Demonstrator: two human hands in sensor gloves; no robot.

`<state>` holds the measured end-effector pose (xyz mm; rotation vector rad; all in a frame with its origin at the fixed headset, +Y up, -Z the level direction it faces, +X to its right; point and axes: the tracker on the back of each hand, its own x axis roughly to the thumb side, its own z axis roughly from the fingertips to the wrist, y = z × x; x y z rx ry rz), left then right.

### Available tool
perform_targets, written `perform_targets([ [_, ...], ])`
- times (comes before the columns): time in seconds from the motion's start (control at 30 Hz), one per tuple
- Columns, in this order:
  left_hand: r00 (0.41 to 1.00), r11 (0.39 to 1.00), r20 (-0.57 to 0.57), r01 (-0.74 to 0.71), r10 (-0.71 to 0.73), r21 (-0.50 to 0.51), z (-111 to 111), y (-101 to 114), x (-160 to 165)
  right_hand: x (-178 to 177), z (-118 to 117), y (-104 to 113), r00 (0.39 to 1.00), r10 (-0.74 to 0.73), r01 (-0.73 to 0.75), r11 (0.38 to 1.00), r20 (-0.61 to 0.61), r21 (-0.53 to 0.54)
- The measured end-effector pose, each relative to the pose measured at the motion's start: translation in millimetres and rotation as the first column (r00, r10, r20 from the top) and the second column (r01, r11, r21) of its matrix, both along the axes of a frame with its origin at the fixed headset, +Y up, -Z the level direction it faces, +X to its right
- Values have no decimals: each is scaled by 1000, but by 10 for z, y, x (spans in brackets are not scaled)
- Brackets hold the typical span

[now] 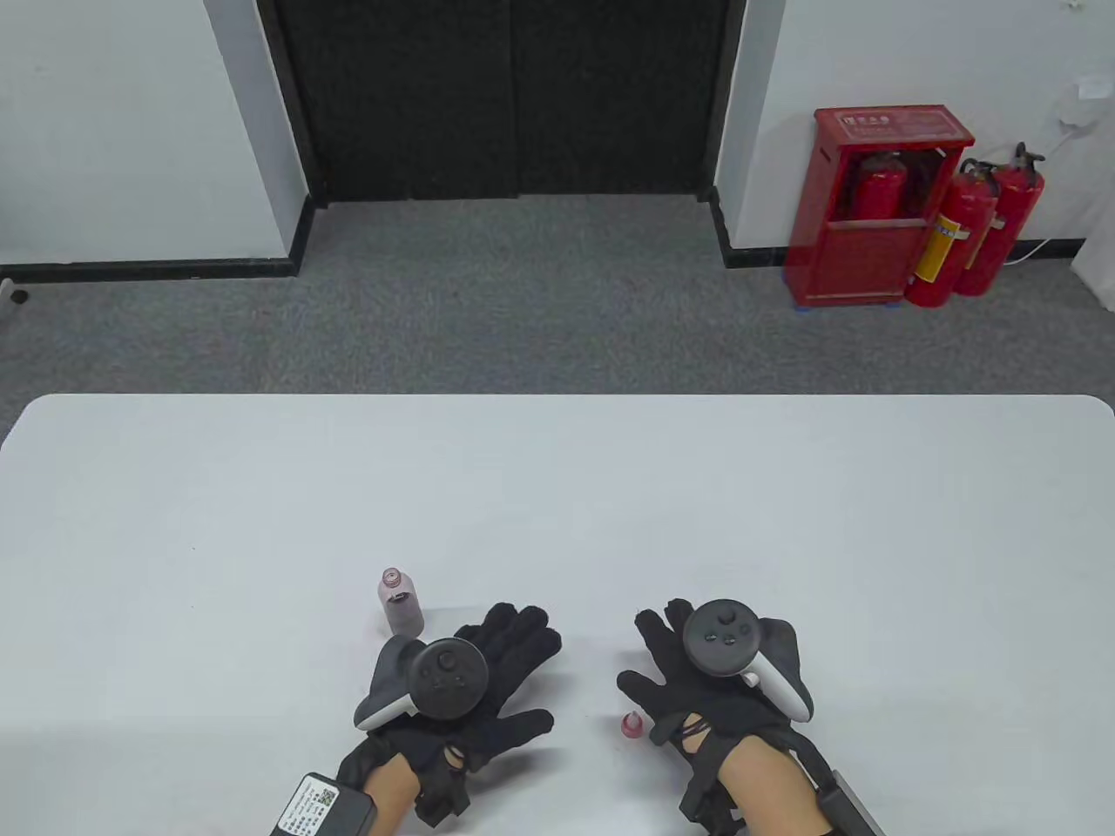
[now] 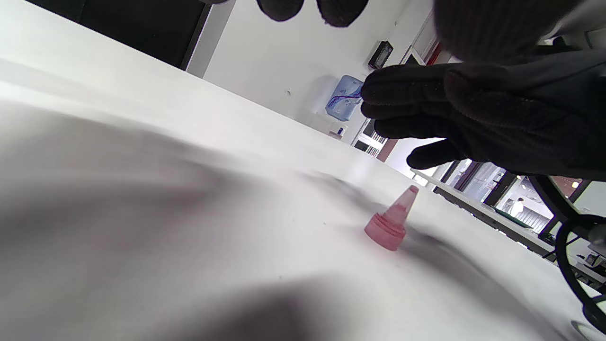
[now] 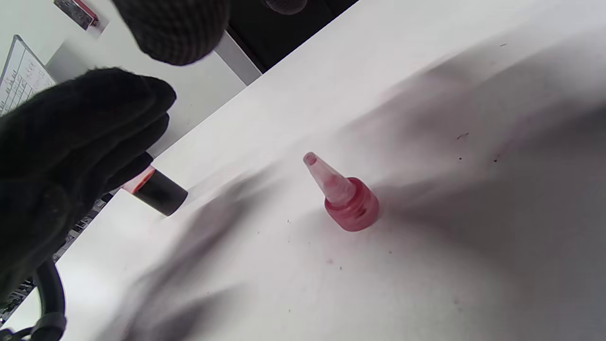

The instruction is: Close soy sauce bottle by twisting cap

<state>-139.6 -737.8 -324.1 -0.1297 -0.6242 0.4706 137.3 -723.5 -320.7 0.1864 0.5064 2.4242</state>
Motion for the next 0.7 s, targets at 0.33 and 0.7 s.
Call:
perform_targets([
  [0.33, 1000, 1000, -8, 15, -15, 10, 17, 17, -21, -1, 7, -1, 1000, 4, -4, 1000, -9, -3],
  [0.7, 1000, 1000, -8, -1, 1, 5, 18, 40, -34, -5, 11, -13, 1000, 4, -4, 1000, -11, -6],
])
